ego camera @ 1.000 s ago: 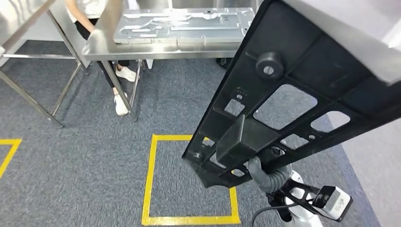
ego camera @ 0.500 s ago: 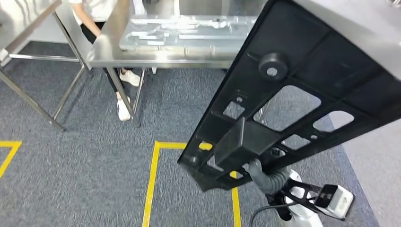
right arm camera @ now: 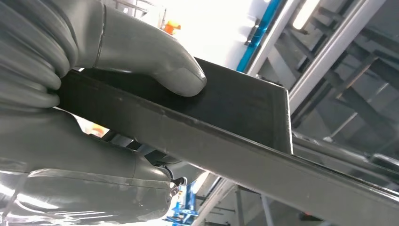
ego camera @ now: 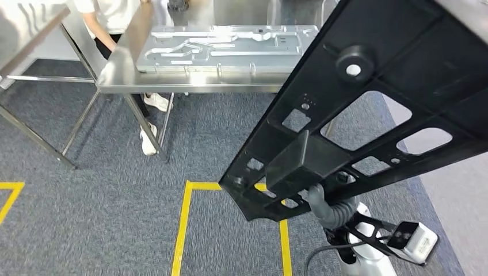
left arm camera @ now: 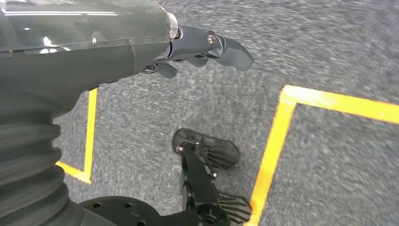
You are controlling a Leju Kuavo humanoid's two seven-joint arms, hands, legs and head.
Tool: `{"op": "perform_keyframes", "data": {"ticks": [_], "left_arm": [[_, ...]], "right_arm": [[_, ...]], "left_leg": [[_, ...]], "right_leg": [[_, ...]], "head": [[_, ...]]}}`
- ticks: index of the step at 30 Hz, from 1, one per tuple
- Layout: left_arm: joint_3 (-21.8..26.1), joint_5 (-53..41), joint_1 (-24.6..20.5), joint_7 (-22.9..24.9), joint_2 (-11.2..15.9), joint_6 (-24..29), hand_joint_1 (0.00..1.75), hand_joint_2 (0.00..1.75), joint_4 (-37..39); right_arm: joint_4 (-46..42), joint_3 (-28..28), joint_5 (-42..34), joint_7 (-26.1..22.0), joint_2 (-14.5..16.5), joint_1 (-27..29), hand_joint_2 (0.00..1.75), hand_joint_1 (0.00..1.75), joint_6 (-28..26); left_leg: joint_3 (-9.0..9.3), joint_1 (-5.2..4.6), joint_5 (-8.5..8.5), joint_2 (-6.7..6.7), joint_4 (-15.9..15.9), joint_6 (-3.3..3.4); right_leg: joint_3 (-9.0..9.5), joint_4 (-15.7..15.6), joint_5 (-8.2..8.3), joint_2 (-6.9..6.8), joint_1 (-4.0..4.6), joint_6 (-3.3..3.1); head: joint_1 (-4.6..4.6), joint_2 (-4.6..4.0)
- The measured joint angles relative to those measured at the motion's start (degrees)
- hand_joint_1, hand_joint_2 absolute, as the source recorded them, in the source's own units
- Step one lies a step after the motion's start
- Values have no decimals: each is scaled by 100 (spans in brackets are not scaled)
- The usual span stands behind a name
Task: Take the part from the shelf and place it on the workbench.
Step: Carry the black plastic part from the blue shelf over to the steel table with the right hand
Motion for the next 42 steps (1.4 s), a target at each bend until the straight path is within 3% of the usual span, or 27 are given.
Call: {"op": "perform_keyframes", "data": {"ticks": [3,4,5,6,8,9,12,14,16,18,19,21,24,26,28,30,31,33,35,37,38,39,41,42], "left_arm": [[0,-3,9,1,11,-3,0,175,0],[0,-2,21,3,14,-3,0,175,0],[0,-2,31,7,17,-4,0,175,0],[0,-1,35,11,20,-5,0,175,0],[1,5,39,22,33,-6,0,175,0],[3,11,40,27,40,-1,0,175,-1],[17,44,46,33,49,50,0,175,-1],[36,63,50,34,44,80,0,175,0],[56,82,48,35,29,106,0,175,-1],[69,105,51,36,9,135,0,175,0],[74,114,60,38,-3,143,0,175,0],[83,119,78,40,-21,147,0,175,0],[87,119,88,41,-32,147,0,175,0],[90,119,89,41,-42,147,0,175,0],[99,119,80,42,-70,151,0,175,0],[109,121,66,42,-91,155,0,175,0],[110,122,62,41,-93,153,0,175,0],[114,123,46,43,-99,147,0,175,0],[119,121,48,46,-103,138,0,175,0],[126,114,72,50,-103,129,0,175,0],[129,108,84,51,-103,125,0,175,0],[134,97,93,52,-103,120,0,175,0],[142,68,109,52,-103,104,0,175,0],[144,47,111,60,-103,90,0,175,0]], "right_arm": [[-11,23,-13,0,7,-11,175,175,-36],[-11,34,-14,0,7,-10,175,175,-55],[-11,44,-15,0,8,-10,175,175,-71],[-10,54,-19,0,8,-14,175,175,-82],[-5,73,-34,0,9,-36,175,175,-96],[0,84,-42,0,9,-48,175,175,-100],[10,110,-34,0,14,-34,175,175,-81],[5,119,-2,0,26,7,175,175,-38],[-8,124,50,0,43,91,175,175,23],[-38,126,125,0,75,251,175,175,101],[-68,126,167,0,98,352,175,175,133],[-123,126,224,0,139,506,175,175,165],[-151,126,238,0,157,564,175,175,169],[-170,126,245,0,167,583,175,175,169],[-224,128,265,0,194,645,175,175,178],[-282,128,293,0,235,709,175,175,210],[-314,125,325,0,268,740,175,175,230],[-394,121,439,0,386,825,175,175,275],[-478,129,567,0,531,932,175,175,268],[-543,145,655,0,646,1039,175,175,216],[-568,153,683,0,685,1079,175,175,182],[-591,160,703,0,717,1106,175,175,151],[-636,181,737,0,768,1132,175,175,77],[-662,194,753,0,791,1140,175,175,42]], "left_leg": [[-683,0,-415,21,989,-35],[-832,-1,-505,22,1106,-34],[-895,-2,-481,24,1045,-17],[-864,-6,-309,26,795,16],[-678,-39,215,38,82,109],[-602,-61,342,41,-169,146],[-481,-94,377,31,-353,244],[-366,-80,447,21,-405,316],[-276,-72,419,22,-421,359],[-233,-73,359,15,-420,376],[-202,-73,320,8,-419,374],[-121,-73,245,-9,-418,361],[-72,-73,207,-17,-418,352],[-24,-73,175,-17,-418,342],[111,-78,78,-17,-443,262],[232,-88,34,-15,-429,164],[236,-88,49,-6,-326,141],[17,-75,-31,16,124,100],[-432,-57,-315,29,787,47],[-795,-42,-558,32,1108,0],[-862,-35,-524,34,1021,-12],[-854,-25,-350,38,775,-14],[-756,-17,263,61,98,7],[-709,-24,484,77,-130,35]], "right_leg": [[115,-5,-119,-6,33,-61],[162,-4,-162,-3,44,-68],[219,-4,-207,0,54,-70],[283,-5,-253,1,64,-67],[404,0,-346,0,82,-43],[447,1,-391,7,89,-15],[520,63,-438,29,89,109],[509,266,-475,25,74,184],[251,759,-693,21,55,232],[-212,1409,-985,22,47,275],[-395,1592,-1059,21,44,288],[-521,1512,-969,21,39,285],[-493,1310,-836,20,36,278],[-408,1031,-649,20,37,263],[-227,429,-254,13,77,158],[-60,44,-39,13,101,42],[20,-2,-51,11,86,11],[173,-59,-110,-2,65,-47],[268,-70,-197,-11,65,-75],[375,-70,-301,-5,61,-70],[447,-70,-359,-1,57,-61],[529,-70,-422,1,54,-47],[678,-58,-557,7,57,1],[727,-51,-622,13,64,37]], "head": [[0,0],[0,0],[0,0],[0,0],[0,0],[0,0],[0,0],[1,0],[1,-1],[0,-1],[0,0],[0,0],[0,0],[1,0],[1,0],[0,0],[-1,-1],[0,-1],[0,-1],[0,-1],[0,-1],[0,0],[0,-1],[1,-1]]}}
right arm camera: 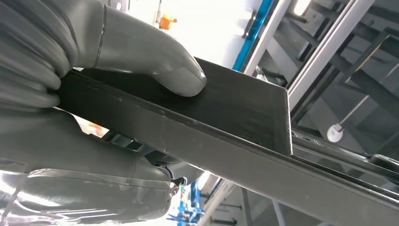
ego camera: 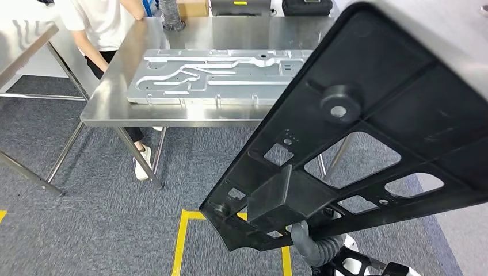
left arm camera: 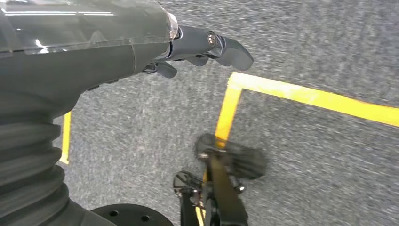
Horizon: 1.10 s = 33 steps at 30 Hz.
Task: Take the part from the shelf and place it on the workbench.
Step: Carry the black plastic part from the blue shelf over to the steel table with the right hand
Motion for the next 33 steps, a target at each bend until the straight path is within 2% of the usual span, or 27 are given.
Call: {"op": "perform_keyframes", "data": {"ticks": [1,4,5,6,7,9,10,11,12,13,14,15,16,17,19,20,21,22,24,25,26,27,28,30,31,32,33], "left_arm": [[1,-19,3,9,0,-15,0,175,0],[1,-56,-21,26,2,-49,0,175,1],[1,-61,-33,26,3,-52,0,175,1],[1,-66,-44,28,4,-55,0,175,0],[1,-69,-53,29,5,-56,0,175,0],[1,-72,-61,33,10,-55,0,175,0],[1,-75,-62,35,12,-55,0,175,0],[1,-80,-60,36,13,-55,0,175,0],[1,-87,-59,35,14,-57,0,175,0],[1,-96,-60,32,14,-64,0,175,0],[1,-106,-58,26,10,-75,0,175,1],[1,-117,-60,19,5,-95,0,175,3],[1,-132,-65,13,3,-116,0,175,5],[1,-146,-67,7,4,-139,0,175,7],[1,-176,-85,-2,29,-178,0,175,7],[0,-193,-99,-6,42,-197,0,175,5],[-1,-210,-120,-8,53,-214,0,175,5],[-2,-224,-141,-9,62,-228,0,175,4],[-4,-239,-159,-10,79,-243,0,175,4],[-4,-240,-155,-10,90,-244,0,175,4],[-4,-240,-146,-10,99,-246,0,175,4],[-4,-241,-137,-10,104,-247,0,175,4],[-4,-241,-130,-10,109,-247,0,175,4],[-4,-241,-102,-9,113,-249,0,175,5],[-4,-242,-90,-3,117,-249,0,175,6],[-4,-245,-81,7,120,-248,0,175,7],[-4,-247,-89,16,125,-245,0,175,7]], "right_arm": [[-32,11,18,0,22,6,175,175,-32],[-139,29,38,0,70,9,175,175,-85],[-170,32,31,0,82,3,175,175,-90],[-200,32,22,0,95,-1,175,175,-81],[-215,30,16,0,105,-1,175,175,-56],[-228,23,14,0,133,5,175,175,-6],[-232,17,17,0,152,8,175,175,6],[-235,8,20,0,173,8,175,175,7],[-247,-5,21,0,191,7,175,175,6],[-269,-24,14,0,207,3,175,175,8],[-292,-44,-8,0,220,-6,175,175,17],[-314,-68,-50,0,232,-24,175,175,42],[-329,-96,-105,0,244,-47,175,175,76],[-334,-125,-160,0,257,-73,175,175,115],[-339,-184,-251,0,292,-142,175,175,195],[-343,-212,-288,0,309,-189,175,175,231],[-345,-242,-324,0,325,-246,175,175,265],[-346,-272,-352,0,336,-301,175,175,289],[-346,-320,-379,0,344,-373,175,175,312],[-346,-336,-380,0,345,-385,175,175,312],[-346,-347,-380,0,345,-388,175,175,312],[-346,-356,-380,0,346,-391,175,175,312],[-346,-363,-380,0,346,-395,175,175,312],[-339,-378,-381,0,349,-407,175,175,309],[-333,-386,-386,0,351,-422,175,175,304],[-326,-392,-393,0,355,-440,175,175,294],[-320,-398,-405,0,359,-464,175,175,281]], "left_leg": [[27,-12,133,11,-123,35],[164,-24,88,-10,-177,162],[228,-19,60,-20,-200,199],[290,-16,29,-26,-217,229],[334,-17,-8,-27,-228,253],[421,-25,-105,-33,-233,275],[482,-30,-163,-39,-233,278],[560,-34,-227,-48,-233,277],[652,-38,-297,-59,-234,272],[747,-42,-368,-68,-236,265],[832,-45,-438,-70,-239,257],[902,-52,-502,-75,-247,240],[952,-57,-561,-71,-268,215],[1007,-61,-591,-63,-278,186],[1097,-70,-587,-44,-268,114],[1097,-68,-562,-37,-165,84],[1014,-65,-567,-34,16,56],[847,-54,-629,-34,302,36],[388,-32,-903,-34,929,-14],[179,-19,-1052,-34,1127,-45],[39,-5,-1129,-34,1166,-72],[-30,11,-1084,-34,1046,-98],[-36,30,-878,-38,781,-114],[-18,62,-198,-66,150,-113],[-8,60,51,-75,-42,-86],[-8,51,179,-78,-129,-44],[6,33,145,-63,-124,11]], "right_leg": [[46,2,-57,5,5,41],[124,125,-81,4,-5,158],[59,292,-63,2,-14,183],[-82,537,-85,0,-25,200],[-307,865,-150,0,-32,218],[-847,1493,-419,0,-34,250],[-1059,1652,-527,0,-34,255],[-1189,1640,-538,0,-32,248],[-1234,1454,-412,0,-22,224],[-1214,1140,-149,0,-5,182],[-1179,787,224,-13,25,120],[-1146,510,489,-25,61,64],[-1120,332,682,-31,91,20],[-1099,242,761,-30,111,-11],[-977,156,714,15,92,-45],[-888,101,692,35,71,-70],[-796,62,662,47,52,-99],[-716,34,623,57,38,-119],[-589,20,514,79,31,-143],[-519,21,451,102,23,-137],[-438,21,384,130,12,-125],[-346,22,313,158,0,-106],[-245,22,237,182,-12,-84],[-86,42,85,233,-21,-28],[-45,58,13,262,-18,10],[-18,77,-38,287,-15,50],[3,93,-67,305,-15,86]], "head": [[0,0],[-1,1],[-1,1],[-1,1],[-1,1],[-1,1],[-1,1],[-1,1],[-1,0],[-1,0],[0,0],[1,-1],[7,-1],[13,-1],[24,1],[24,0],[25,0],[24,1],[24,1],[23,1],[23,1],[23,1],[23,1],[23,1],[25,0],[25,0],[25,0]]}}
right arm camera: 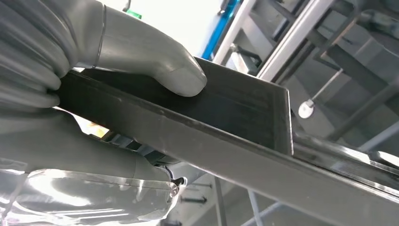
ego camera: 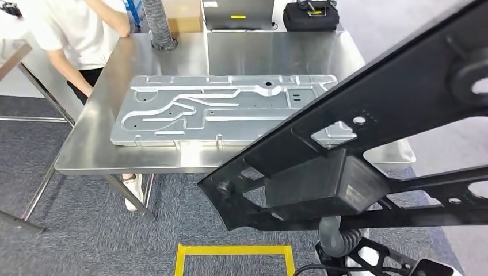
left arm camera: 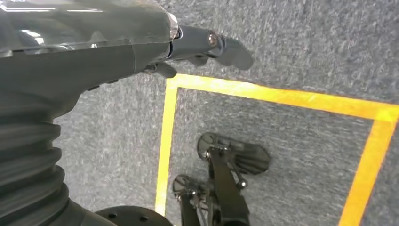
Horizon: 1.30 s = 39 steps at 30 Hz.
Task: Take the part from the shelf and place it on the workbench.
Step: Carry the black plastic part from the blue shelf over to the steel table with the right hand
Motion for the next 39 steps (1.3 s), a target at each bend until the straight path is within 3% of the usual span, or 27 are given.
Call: {"op": "perform_keyframes", "data": {"ticks": [2,3,4,6,8,9,10,12,14,17,19,21,23,24,25,27,29,32,34,37,39], "left_arm": [[0,1,-32,19,7,10,0,175,-1],[1,8,-47,23,11,17,0,175,-1],[3,16,-56,27,15,26,0,175,-2],[13,44,-55,28,25,54,0,175,-2],[31,72,-52,24,29,77,0,175,-2],[42,81,-48,20,31,81,0,175,-2],[52,89,-44,16,31,84,0,175,-2],[71,111,-35,3,15,91,0,175,0],[91,131,-35,-26,-8,98,0,175,2],[114,122,-22,-75,-9,109,0,175,1],[123,121,-34,-99,-8,118,0,175,-3],[154,127,-42,-133,-8,122,0,175,-4],[201,133,-23,-171,0,116,0,175,-4],[220,134,-12,-185,4,108,0,175,-4],[237,131,-3,-197,8,96,0,175,-4],[256,109,3,-222,15,70,0,175,-4],[263,62,-2,-249,19,34,0,175,-4],[264,-14,-3,-268,19,-8,0,175,-4],[264,-36,-5,-274,17,-18,0,175,-4],[264,-83,-8,-280,16,-30,0,175,-4],[264,-142,-11,-281,18,-55,0,175,-4]], "right_arm": [[-1,-10,-42,0,8,-57,175,175,-26],[-5,-14,-72,0,9,-85,175,175,-44],[-8,-17,-101,0,10,-110,175,175,-61],[-13,-20,-155,0,10,-139,175,175,-94],[-13,-25,-183,0,10,-149,175,175,-112],[-13,-27,-186,0,10,-153,175,175,-121],[-13,-32,-184,0,11,-160,175,175,-139],[-16,-48,-155,0,13,-164,175,175,-255],[-20,-87,-86,0,19,-157,175,175,-516],[32,-228,94,0,55,-295,175,175,-1175],[180,-399,239,0,74,-543,175,175,-1648],[451,-611,640,6,63,-851,175,175,-2304],[913,-779,1605,60,-21,-1187,175,175,-3420],[1186,-833,2181,146,-93,-1357,175,175,-4006],[1473,-876,2741,285,-177,-1530,175,175,-4515],[2047,-931,3733,763,-359,-1897,175,175,-5196],[2658,-964,4891,1590,-547,-2296,175,175,-5644],[3561,-1059,6640,2855,-830,-2852,175,175,-5907],[3999,-1125,7017,3068,-990,-3139,175,175,-5919],[4466,-1158,7421,3415,-1127,-3449,175,175,-5891],[4843,-1158,7900,3751,-1191,-3706,175,175,-5576]], "left_leg": [[84,-1,-30,15,-25,93],[141,1,-54,24,-51,131],[200,3,-80,34,-77,160],[304,-10,-165,67,-105,202],[423,-28,-272,91,-108,215],[503,-38,-331,97,-109,215],[588,-50,-390,101,-110,212],[735,-69,-505,109,-112,197],[803,-75,-587,116,-139,155],[909,-85,-610,128,-187,54],[854,-85,-718,120,42,9],[478,-65,-973,110,684,-27],[48,-46,-1138,109,1230,-57],[-55,-38,-1062,109,1249,-70],[-65,-27,-864,110,1076,-89],[94,2,-329,103,379,-120],[201,-3,-109,93,-81,-71],[183,-19,-51,82,-119,80],[183,-8,-27,77,-136,146],[188,-10,-36,81,-143,196],[198,-17,-49,80,-142,202]], "right_leg": [[-21,114,11,-35,-13,59],[-118,298,25,-95,-18,80],[-286,574,6,-160,-23,102],[-792,1268,-207,-257,-28,134],[-1211,1648,-417,-272,-27,135],[-1296,1585,-373,-276,-22,117],[-1298,1360,-204,-282,-7,83],[-1185,646,422,-320,67,-50],[-1117,185,828,-350,146,-161],[-1018,10,874,-308,135,-210],[-867,-102,872,-286,84,-239],[-781,-149,847,-275,66,-264],[-755,-144,808,-242,55,-262],[-738,-137,787,-223,45,-248],[-715,-124,762,-207,32,-229],[-671,-81,703,-187,16,-173],[-692,-23,662,-170,20,-104],[-742,22,628,-175,23,8],[-837,231,486,-223,8,78],[-1357,1250,46,-265,-13,153],[-1602,1624,29,-269,-27,162]], "head": [[0,1],[1,1],[1,1],[1,1],[1,1],[1,1],[1,1],[0,0],[4,-1],[3,1],[3,1],[1,0],[1,0],[1,0],[1,1],[1,0],[1,0],[1,1],[2,1],[1,1],[2,1]]}}
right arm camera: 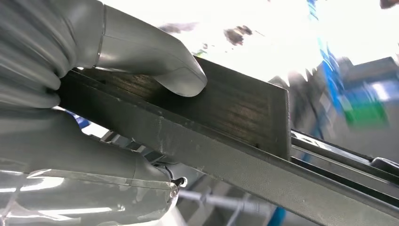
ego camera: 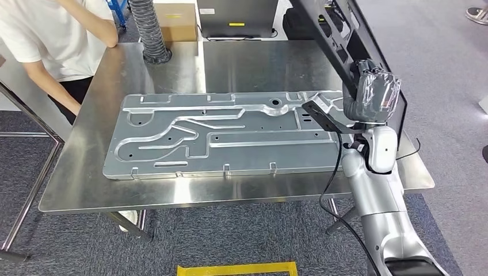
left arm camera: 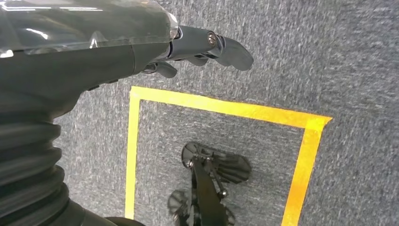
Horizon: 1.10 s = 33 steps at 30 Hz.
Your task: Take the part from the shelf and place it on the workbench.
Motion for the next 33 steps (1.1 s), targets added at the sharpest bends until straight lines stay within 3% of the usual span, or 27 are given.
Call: {"op": "perform_keyframes", "data": {"ticks": [1,3,5,7,9,11,12,14,15,16,17,18,20,21,25,27,29,30,31,33], "left_arm": [[0,-31,-3,-3,2,-26,0,175,0],[-1,-87,-25,-16,4,-90,0,175,0],[-2,-130,-73,-32,5,-147,0,175,0],[-6,-168,-115,-51,10,-180,0,175,0],[-11,-193,-147,-71,15,-188,0,175,-1],[-13,-205,-178,-84,20,-184,0,175,-2],[-13,-208,-187,-90,25,-179,0,175,-2],[-13,-214,-187,-117,40,-167,0,175,-2],[-13,-221,-182,-144,45,-161,0,175,-2],[-13,-233,-176,-173,50,-153,0,175,-2],[-14,-246,-173,-198,54,-142,0,175,-2],[-14,-257,-171,-216,57,-126,0,175,-2],[-15,-277,-176,-230,62,-78,0,175,-2],[-16,-291,-179,-233,63,-50,0,175,-2],[-27,-319,-184,-236,61,15,0,175,0],[-35,-327,-195,-252,59,39,0,175,-1],[-39,-334,-199,-285,59,67,0,175,-1],[-39,-335,-198,-305,59,75,0,175,-1],[-40,-336,-197,-327,59,77,0,175,-1],[-44,-341,-197,-382,59,69,0,175,0]], "right_arm": [[256,22,258,113,-22,-205,175,175,226],[929,127,769,193,-39,-757,175,175,611],[1657,312,1120,67,-1,-1329,175,175,866],[2346,545,1343,-188,97,-1759,175,175,1183],[2939,820,1502,-512,242,-1996,175,175,1520],[3440,1166,1569,-804,448,-2112,175,175,1738],[3654,1356,1573,-941,561,-2137,175,175,1793],[4006,1706,1575,-1200,768,-2142,175,175,1831],[4141,1848,1575,-1343,847,-2127,175,175,1837],[4255,1965,1570,-1474,913,-2113,175,175,1835],[4347,2057,1561,-1609,965,-2101,175,175,1819],[4414,2122,1543,-1733,1011,-2087,175,175,1789],[4500,2195,1475,-1940,1083,-2058,175,175,1702],[4531,2212,1438,-2014,1112,-2036,175,175,1666],[4632,2244,1377,-2146,1162,-1953,175,175,1619],[4663,2247,1322,-2219,1164,-1945,175,175,1598],[4697,2247,1232,-2336,1165,-1898,175,175,1583],[4719,2247,1188,-2390,1166,-1851,131,131,1582],[4740,2247,1147,-2429,1168,-1798,87,87,1580],[4772,2247,1054,-2473,1172,-1717,0,0,1565]], "left_leg": [[8,-4,-6,0,1,-4],[23,-14,-19,7,1,-23],[17,-31,-26,16,-1,-61],[20,-36,-27,19,-21,-118],[41,-31,-53,17,-27,-185],[-88,-26,-250,10,279,-233],[-247,-19,-417,7,610,-246],[-619,-18,-674,6,1316,-265],[-729,-18,-672,6,1483,-271],[-736,-17,-559,6,1430,-271],[-643,-17,-359,6,1175,-265],[-489,-17,-130,4,796,-253],[-217,-30,115,-12,185,-217],[-157,-37,138,-20,45,-198],[-131,-19,125,-29,-18,-105],[-115,-3,129,-23,-34,-59],[-112,-3,125,-19,-34,-40],[-108,-2,123,-19,-34,-38],[-102,-2,121,-20,-34,-37],[-85,-3,116,-22,-33,-42]], "right_leg": [[35,-149,153,-4,-3,-12],[339,-907,576,-14,4,-68],[596,-1498,792,-22,39,-133],[646,-1607,788,-23,79,-183],[685,-1659,798,-22,68,-242],[740,-1727,815,-27,46,-315],[758,-1744,814,-27,50,-344],[771,-1740,796,-18,69,-381],[779,-1734,784,-15,79,-389],[789,-1725,769,-14,85,-391],[800,-1712,750,-14,89,-387],[807,-1692,726,-14,92,-378],[786,-1634,682,-9,115,-342],[769,-1613,673,-7,124,-322],[721,-1512,594,-11,115,-212],[505,-1025,319,-18,88,-146],[131,-255,5,-22,57,-104],[6,-11,-44,-23,42,-93],[-17,18,14,-24,30,-91],[263,-569,371,-29,23,-122]], "head": [[1,0],[1,0],[1,0],[0,0],[0,0],[0,0],[0,0],[-1,0],[-1,0],[-1,0],[-1,0],[-1,0],[-1,-1],[0,-1],[0,0],[0,0],[1,0],[1,0],[1,0],[0,0]]}}
